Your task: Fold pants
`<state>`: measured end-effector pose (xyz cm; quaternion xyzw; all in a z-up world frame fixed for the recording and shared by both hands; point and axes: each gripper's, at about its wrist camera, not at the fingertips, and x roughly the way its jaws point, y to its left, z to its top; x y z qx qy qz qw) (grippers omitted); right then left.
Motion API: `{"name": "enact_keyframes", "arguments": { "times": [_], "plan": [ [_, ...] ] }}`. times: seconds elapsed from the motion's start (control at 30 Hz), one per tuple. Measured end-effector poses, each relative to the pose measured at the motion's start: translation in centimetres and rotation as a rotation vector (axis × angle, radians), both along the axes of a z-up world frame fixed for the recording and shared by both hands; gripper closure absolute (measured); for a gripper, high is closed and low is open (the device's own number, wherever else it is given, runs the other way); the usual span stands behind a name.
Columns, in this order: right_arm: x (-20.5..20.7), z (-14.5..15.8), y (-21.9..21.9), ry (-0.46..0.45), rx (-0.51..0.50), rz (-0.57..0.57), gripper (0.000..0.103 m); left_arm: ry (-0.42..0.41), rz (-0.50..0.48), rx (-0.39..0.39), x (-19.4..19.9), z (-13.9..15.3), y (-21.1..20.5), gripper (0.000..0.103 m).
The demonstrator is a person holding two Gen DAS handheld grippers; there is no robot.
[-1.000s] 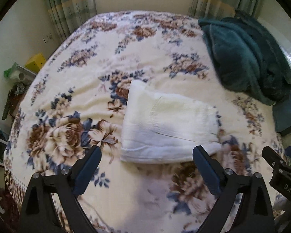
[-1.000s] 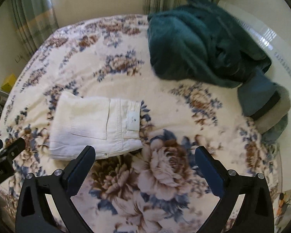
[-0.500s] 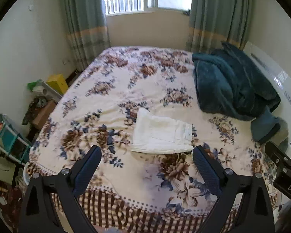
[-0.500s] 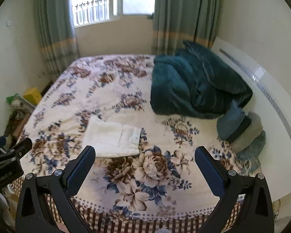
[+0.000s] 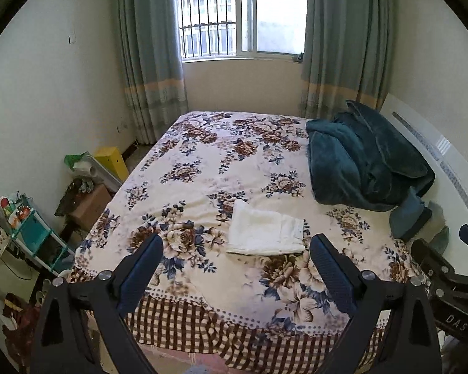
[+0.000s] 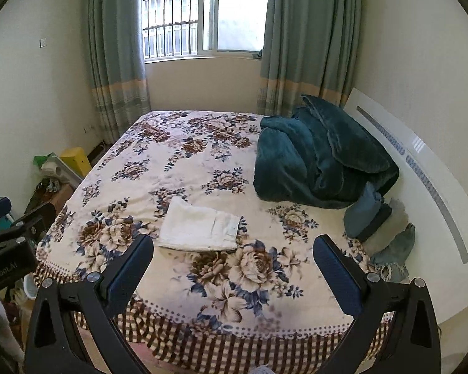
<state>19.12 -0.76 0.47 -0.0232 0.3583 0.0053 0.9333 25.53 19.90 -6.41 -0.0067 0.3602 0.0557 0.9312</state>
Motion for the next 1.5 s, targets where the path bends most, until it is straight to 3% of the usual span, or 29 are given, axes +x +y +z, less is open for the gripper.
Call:
{"name": "enact_keyframes", "arguments": {
  "times": [0.17, 0.23, 0.97, 1.5],
  "plan": [
    [-0.8, 0.6, 0.4, -0.002, 0.006, -0.004, 0.000, -0.002, -0.005, -0.014, -1.2, 0.7, 0.8, 0.007],
    [-1.0, 0.9, 0.4, 0.000, 0.016, 0.004, 0.000, 0.002, -0.012, -0.020, -1.6, 0.8, 0.8, 0.000],
    [-0.7, 1.9, 0.7, -0.003, 0.017, 0.005, 0.000, -0.039, -0.001, -0.002, -3.4, 1.6, 0.7, 0.000],
    [-0.8, 1.3, 0.6, 0.029, 0.031, 0.011, 0.000, -0.017, 0.009, 0.002, -4.1, 1.2, 0.6, 0.000]
  ]
}}
